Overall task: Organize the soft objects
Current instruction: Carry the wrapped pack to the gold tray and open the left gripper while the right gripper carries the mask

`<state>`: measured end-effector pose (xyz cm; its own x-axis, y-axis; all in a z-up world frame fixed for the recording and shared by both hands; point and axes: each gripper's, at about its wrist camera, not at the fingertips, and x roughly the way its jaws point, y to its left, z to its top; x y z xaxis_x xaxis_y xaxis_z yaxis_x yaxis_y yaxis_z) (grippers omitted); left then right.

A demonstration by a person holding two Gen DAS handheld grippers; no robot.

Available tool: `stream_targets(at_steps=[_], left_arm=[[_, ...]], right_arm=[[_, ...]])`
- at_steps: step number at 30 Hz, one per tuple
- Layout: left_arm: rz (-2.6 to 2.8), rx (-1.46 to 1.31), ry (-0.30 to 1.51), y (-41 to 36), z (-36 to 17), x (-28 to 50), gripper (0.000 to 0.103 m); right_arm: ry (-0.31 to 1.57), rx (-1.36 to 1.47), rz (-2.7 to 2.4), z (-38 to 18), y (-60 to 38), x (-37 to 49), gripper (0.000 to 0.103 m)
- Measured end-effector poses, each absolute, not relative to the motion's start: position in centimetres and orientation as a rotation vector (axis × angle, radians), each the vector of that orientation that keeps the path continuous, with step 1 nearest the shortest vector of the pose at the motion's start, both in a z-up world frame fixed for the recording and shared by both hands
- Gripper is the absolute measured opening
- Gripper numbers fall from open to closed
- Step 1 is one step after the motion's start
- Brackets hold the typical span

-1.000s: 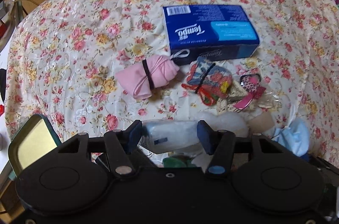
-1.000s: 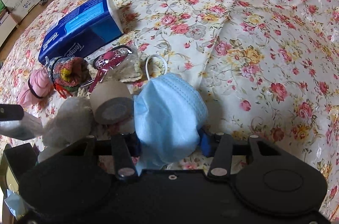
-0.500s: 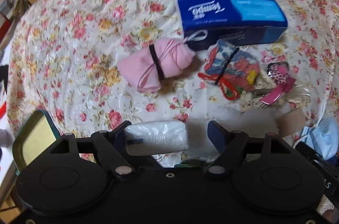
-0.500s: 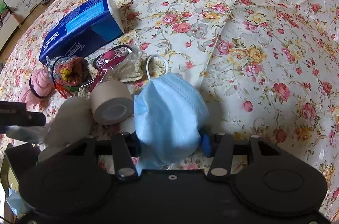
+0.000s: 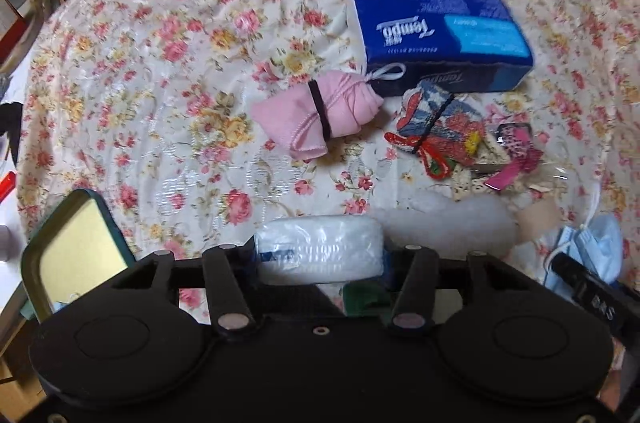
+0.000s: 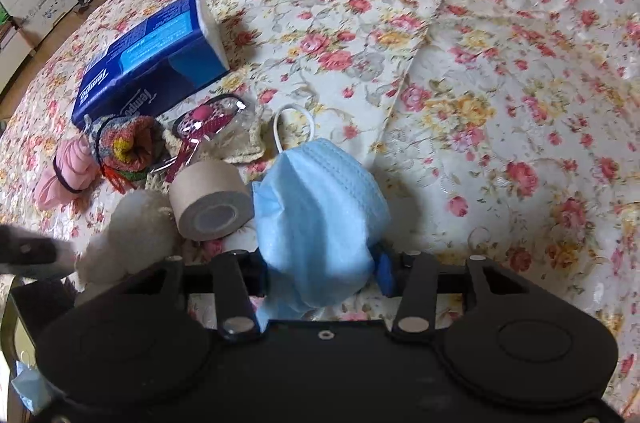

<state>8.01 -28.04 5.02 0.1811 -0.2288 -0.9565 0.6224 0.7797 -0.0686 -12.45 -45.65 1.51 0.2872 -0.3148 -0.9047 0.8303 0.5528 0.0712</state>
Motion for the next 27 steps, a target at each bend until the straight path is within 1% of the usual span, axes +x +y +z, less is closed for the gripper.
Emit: stream_targets(at_steps=[3,6,13,16,20,27], left_arm=[[-0.629,0.354,1.223,-26.0,7.0,7.9,0.051],[-0.620,0.333,1.199,-23.5,8.4,8.2,0.051],[-0.548,0.300,1.174,-15.9,9.6,8.8,0.051],[-0.499,0.294,1.168,-12.6,9.1,9.4,0.051],[-0.423,0.267,1.180,-8.5,7.5,10.5,0.051],[-0.367,0.156,1.254,-3.4,3.4,12.2,0.051]], right_arm=[[0.978,0.586,-0.863,2.8,-45.2,-12.7,0.044],[0.953,0.581,-0.870,4.3,-44.7,-13.2,0.040],[0.906,0.540,-0.827,9.4,-41.0,-14.0,0.041],[0.883,0.516,-0.758,11.7,-38.3,-13.4,0.041],[0.885,0.493,-0.619,13.3,-34.1,-11.9,0.041],[0.964,0.423,-0.407,12.9,-25.6,-7.8,0.041]])
